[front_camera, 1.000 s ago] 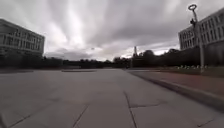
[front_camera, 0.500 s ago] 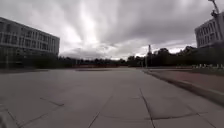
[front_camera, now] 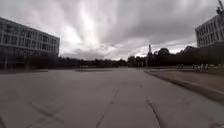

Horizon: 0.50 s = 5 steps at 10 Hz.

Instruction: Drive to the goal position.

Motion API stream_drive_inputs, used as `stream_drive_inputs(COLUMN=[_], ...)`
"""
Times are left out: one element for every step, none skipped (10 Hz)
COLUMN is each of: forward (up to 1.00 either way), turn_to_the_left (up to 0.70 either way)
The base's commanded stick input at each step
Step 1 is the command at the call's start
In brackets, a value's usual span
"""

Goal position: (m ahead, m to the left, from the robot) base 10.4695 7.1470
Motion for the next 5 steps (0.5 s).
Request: stream_drive_inputs(forward=[0.70,0.70,0.70,0.70,0.70], turn_to_the_left=[0.00,0.00,0.04,0.09,0.18])
